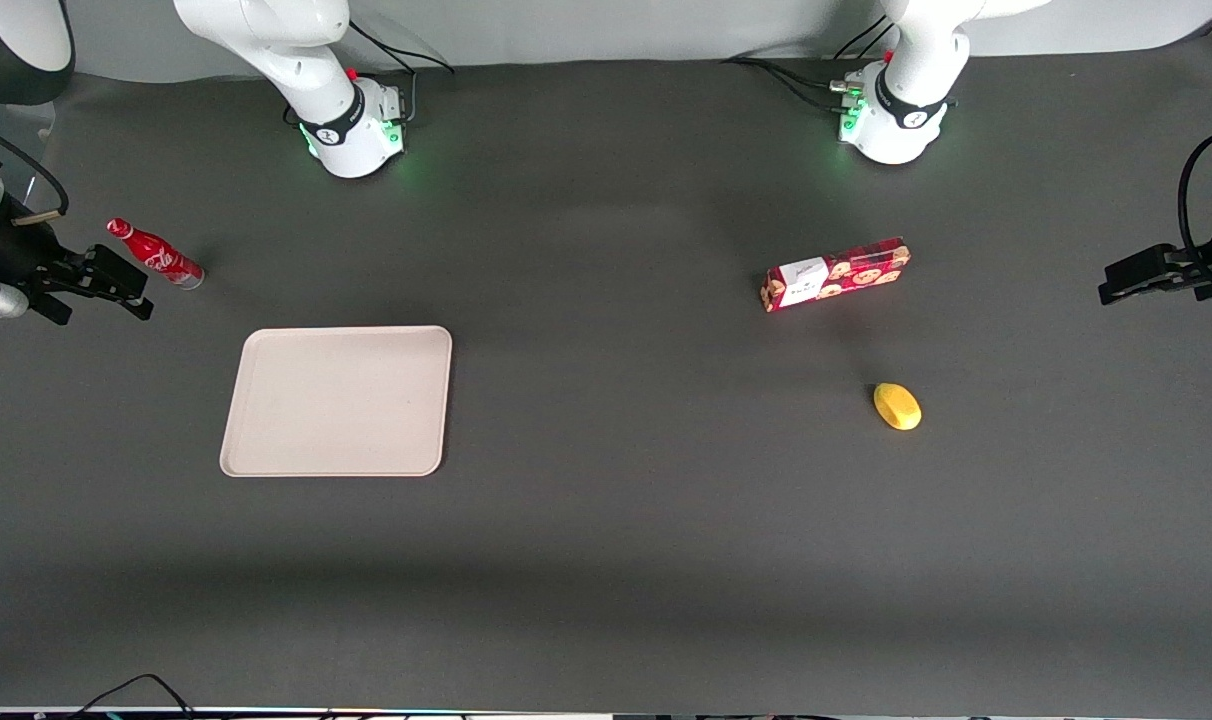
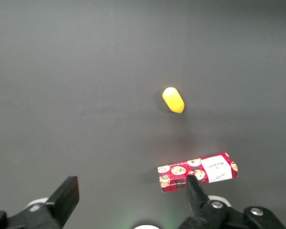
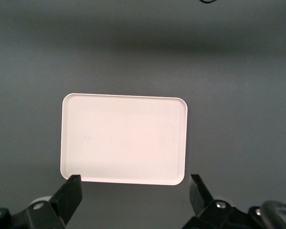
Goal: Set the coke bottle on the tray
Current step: 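Move the right gripper down toward the red Coca-Cola bottle, then close the right gripper around the bottle's body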
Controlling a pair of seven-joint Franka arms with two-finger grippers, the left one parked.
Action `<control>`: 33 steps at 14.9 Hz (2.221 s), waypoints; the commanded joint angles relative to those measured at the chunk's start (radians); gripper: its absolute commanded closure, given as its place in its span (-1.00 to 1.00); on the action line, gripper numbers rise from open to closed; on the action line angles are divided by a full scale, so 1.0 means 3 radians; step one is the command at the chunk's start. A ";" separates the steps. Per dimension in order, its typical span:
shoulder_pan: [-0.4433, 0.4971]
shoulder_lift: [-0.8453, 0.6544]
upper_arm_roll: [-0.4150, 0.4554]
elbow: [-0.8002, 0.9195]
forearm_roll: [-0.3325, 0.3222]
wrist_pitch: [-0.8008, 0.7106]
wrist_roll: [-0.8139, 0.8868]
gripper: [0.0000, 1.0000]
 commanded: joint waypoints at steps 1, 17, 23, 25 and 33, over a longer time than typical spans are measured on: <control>-0.0021 0.0019 0.0013 0.0103 0.0075 -0.0160 0.0043 -1.00; -0.0097 -0.0548 -0.1345 -0.1500 -0.0692 0.0384 -0.1719 -1.00; -0.0133 -0.0758 -0.2072 -0.2396 -0.1203 0.1270 -0.1987 -1.00; -0.0149 -0.0738 -0.2114 -0.2499 -0.1214 0.1388 -0.1981 -1.00; -0.0210 -0.0702 -0.2329 -0.2678 -0.1290 0.1746 -0.2022 -1.00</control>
